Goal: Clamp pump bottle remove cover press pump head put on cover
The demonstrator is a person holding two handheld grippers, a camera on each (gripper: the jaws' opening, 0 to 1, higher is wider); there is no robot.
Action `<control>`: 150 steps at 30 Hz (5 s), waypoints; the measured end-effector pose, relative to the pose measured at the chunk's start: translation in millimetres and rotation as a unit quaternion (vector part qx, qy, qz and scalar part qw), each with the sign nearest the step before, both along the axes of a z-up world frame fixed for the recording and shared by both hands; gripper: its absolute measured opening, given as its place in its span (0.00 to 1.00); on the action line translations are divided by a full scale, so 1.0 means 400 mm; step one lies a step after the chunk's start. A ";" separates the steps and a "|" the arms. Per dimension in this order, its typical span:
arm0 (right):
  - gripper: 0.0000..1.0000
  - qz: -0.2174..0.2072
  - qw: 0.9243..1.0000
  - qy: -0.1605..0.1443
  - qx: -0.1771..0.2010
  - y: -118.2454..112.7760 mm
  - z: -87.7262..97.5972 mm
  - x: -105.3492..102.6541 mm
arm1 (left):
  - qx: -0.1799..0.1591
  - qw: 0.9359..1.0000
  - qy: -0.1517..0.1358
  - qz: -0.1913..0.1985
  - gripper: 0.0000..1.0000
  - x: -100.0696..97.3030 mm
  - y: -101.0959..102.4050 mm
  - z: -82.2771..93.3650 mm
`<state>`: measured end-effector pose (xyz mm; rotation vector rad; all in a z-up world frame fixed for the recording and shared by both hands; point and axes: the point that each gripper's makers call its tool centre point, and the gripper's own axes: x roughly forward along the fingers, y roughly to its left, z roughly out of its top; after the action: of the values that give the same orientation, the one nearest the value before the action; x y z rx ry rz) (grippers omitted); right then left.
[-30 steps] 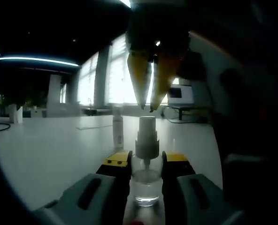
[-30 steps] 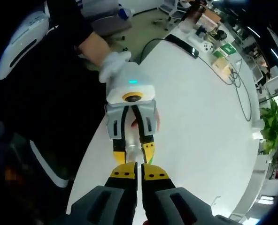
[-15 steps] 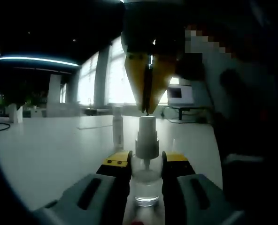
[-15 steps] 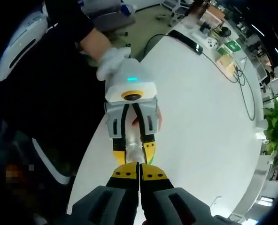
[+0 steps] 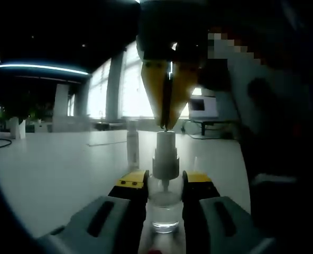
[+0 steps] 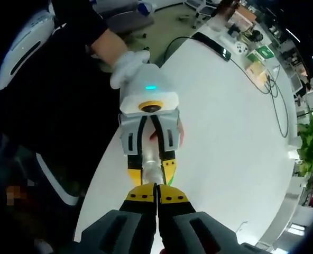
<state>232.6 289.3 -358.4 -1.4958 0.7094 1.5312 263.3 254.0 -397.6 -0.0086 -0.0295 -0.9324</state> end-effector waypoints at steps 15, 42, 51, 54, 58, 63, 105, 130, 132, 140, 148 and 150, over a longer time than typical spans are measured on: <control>0.00 -0.016 1.000 0.008 -0.024 0.002 -0.003 0.009 | 0.000 1.000 0.002 0.002 0.16 0.000 0.000 -0.001; 0.00 -0.039 0.998 0.016 -0.040 -0.006 -0.022 0.011 | 0.000 1.000 0.002 0.001 0.16 -0.001 -0.002 -0.001; 0.00 -0.042 0.998 0.016 -0.042 -0.004 -0.024 0.008 | 0.000 1.000 0.001 0.000 0.16 -0.001 -0.001 0.000; 0.00 -0.041 0.998 0.012 -0.046 -0.005 -0.024 0.007 | 0.000 1.000 0.001 0.000 0.16 0.000 -0.001 0.000; 0.00 -0.031 0.998 0.011 -0.049 -0.005 -0.008 0.008 | 0.000 1.000 0.001 0.000 0.16 0.000 -0.001 0.000; 0.00 -0.034 0.998 0.013 -0.055 -0.004 -0.007 0.008 | 0.000 1.000 0.000 0.000 0.16 0.000 -0.001 0.001; 0.00 -0.034 0.998 0.029 -0.043 -0.005 -0.007 0.008 | -0.001 1.000 0.000 -0.007 0.16 0.001 -0.003 0.001; 0.00 -0.033 0.998 0.026 -0.045 -0.004 -0.018 0.008 | -0.002 1.000 0.000 -0.006 0.16 -0.002 -0.003 0.002; 0.00 -0.036 0.998 0.028 -0.042 -0.005 -0.021 0.008 | -0.003 1.000 0.000 -0.006 0.16 -0.002 -0.004 0.003; 0.00 -0.028 0.998 0.020 -0.050 -0.005 -0.017 0.005 | -0.003 1.000 0.000 -0.006 0.16 -0.001 -0.002 0.003; 0.00 -0.042 0.998 0.042 -0.032 -0.006 -0.006 0.011 | -0.003 1.000 -0.001 -0.006 0.16 0.000 -0.001 0.003; 0.00 -0.044 0.998 0.045 -0.030 -0.005 -0.006 0.010 | -0.003 1.000 -0.001 -0.007 0.16 -0.003 -0.004 0.003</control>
<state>236.7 287.1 -360.9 -1.4273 0.8698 1.5308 262.1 252.3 -396.4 -0.0147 -0.0337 -0.9454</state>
